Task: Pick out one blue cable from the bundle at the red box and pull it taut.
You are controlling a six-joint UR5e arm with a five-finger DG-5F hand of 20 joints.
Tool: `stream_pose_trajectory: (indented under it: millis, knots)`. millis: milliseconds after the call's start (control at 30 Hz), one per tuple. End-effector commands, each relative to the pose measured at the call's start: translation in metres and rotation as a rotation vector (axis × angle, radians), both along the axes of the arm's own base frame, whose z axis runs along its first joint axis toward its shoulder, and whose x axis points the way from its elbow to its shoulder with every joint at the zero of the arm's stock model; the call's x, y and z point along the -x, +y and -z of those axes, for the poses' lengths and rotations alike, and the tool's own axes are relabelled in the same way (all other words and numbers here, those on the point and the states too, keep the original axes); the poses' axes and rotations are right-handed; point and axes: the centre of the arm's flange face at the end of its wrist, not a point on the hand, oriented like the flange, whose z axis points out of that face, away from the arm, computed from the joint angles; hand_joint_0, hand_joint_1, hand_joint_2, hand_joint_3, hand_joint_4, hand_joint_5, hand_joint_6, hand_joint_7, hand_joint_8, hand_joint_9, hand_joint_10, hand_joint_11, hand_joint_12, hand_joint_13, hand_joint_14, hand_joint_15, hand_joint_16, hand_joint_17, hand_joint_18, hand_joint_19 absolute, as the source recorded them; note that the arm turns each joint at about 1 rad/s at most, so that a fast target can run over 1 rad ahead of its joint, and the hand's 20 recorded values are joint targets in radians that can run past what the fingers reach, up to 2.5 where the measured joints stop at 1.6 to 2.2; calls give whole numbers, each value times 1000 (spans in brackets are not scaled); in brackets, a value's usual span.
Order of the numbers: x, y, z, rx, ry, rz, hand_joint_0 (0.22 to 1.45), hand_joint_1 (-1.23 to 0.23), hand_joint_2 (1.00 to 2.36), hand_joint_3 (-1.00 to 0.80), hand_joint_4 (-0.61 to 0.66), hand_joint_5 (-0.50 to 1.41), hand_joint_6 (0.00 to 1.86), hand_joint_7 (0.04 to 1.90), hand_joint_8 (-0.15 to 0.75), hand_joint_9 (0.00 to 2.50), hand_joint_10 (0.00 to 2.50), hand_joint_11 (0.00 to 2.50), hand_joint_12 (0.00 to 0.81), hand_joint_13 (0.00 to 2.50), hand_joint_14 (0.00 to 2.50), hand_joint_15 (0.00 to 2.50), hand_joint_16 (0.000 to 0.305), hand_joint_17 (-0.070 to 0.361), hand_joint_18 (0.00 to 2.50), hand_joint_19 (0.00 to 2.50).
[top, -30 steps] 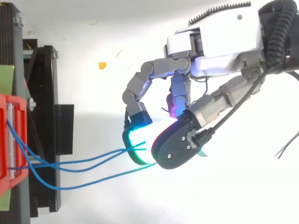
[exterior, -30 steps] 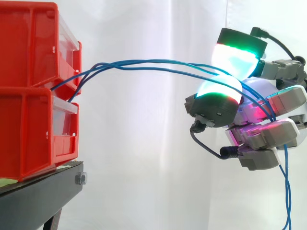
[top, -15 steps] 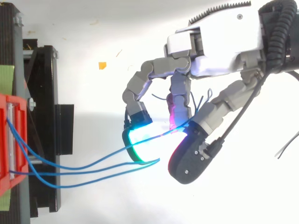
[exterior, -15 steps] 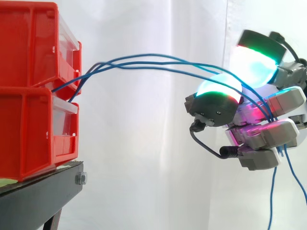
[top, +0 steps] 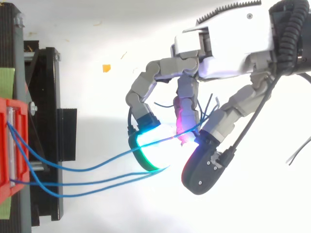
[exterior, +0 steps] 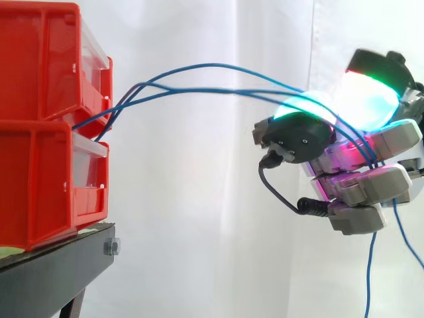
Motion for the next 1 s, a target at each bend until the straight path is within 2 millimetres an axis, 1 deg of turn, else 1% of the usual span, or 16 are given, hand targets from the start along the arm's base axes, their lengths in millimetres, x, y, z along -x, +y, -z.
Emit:
stream_pose_trajectory:
  millis: [0, 33, 67, 100, 133, 333, 367, 400, 467, 500, 567, 733, 867, 967]
  knots:
    - [0, 0, 0, 1, -1, 0, 717, -975, 1000, -500, -59, -119, 951, 1021, 247, 1365, 23, 817, 309, 1237, 26, 702, 40, 91, 1006, 690]
    - [0, 0, 1, 1, 1, 0, 638, -945, 1000, -500, 29, -120, 944, 913, 255, 1347, 25, 826, 317, 1221, 28, 704, 41, 93, 988, 702]
    - [0, -1, 1, 1, 1, 1, 601, -921, 1000, -500, 54, -119, 939, 880, 259, 1345, 25, 813, 319, 1225, 26, 711, 42, 94, 990, 711]
    - [0, 0, 1, 1, 1, 0, 541, -852, 1000, -500, 76, -116, 932, 838, 271, 1365, 25, 802, 337, 1241, 24, 701, 44, 99, 1008, 706]
    - [0, -1, 0, 1, -1, 1, 503, -795, 1000, -500, 90, -110, 915, 862, 277, 1396, 23, 795, 351, 1253, 25, 692, 47, 105, 1027, 700]
    - [0, -1, 1, 1, 1, 1, 461, -625, 1000, -500, 130, -84, 856, 920, 293, 1468, 23, 764, 361, 1280, 24, 674, 51, 114, 1063, 691]
    - [0, -1, 1, 1, 1, 1, 461, -581, 1000, -500, 118, -81, 849, 923, 290, 1468, 24, 767, 360, 1282, 23, 676, 51, 114, 1063, 690]
    - [0, 0, 1, 1, 1, 0, 469, -544, 1000, -500, 118, -82, 848, 918, 294, 1479, 25, 768, 357, 1286, 24, 678, 50, 113, 1058, 693]
    - [0, -1, 1, 1, 1, 1, 531, -492, 1000, -500, 105, -80, 841, 950, 273, 1480, 25, 775, 339, 1266, 25, 686, 46, 103, 1015, 727]
    - [0, 0, 1, 1, 1, 0, 560, -492, 1000, -500, 95, -79, 842, 970, 267, 1484, 26, 795, 330, 1268, 26, 694, 44, 100, 1003, 737]
    - [0, -1, 1, 1, 1, 1, 579, -536, 1000, -500, 71, -78, 849, 989, 267, 1482, 26, 798, 329, 1264, 26, 697, 44, 99, 1000, 743]
    - [0, -1, 0, 1, -1, 1, 588, -658, 1015, -312, 46, -73, 894, 998, 276, 1488, 27, 798, 329, 1259, 24, 693, 44, 98, 998, 737]
    - [0, -1, 1, 1, 1, 1, 588, -705, 1019, -239, 23, -63, 903, 1028, 279, 1502, 25, 811, 328, 1262, 25, 695, 43, 98, 1005, 729]
    - [0, -1, 0, 1, -1, 1, 589, -741, 1018, -203, 23, -58, 899, 1054, 293, 1513, 26, 802, 343, 1281, 24, 687, 47, 105, 1041, 704]
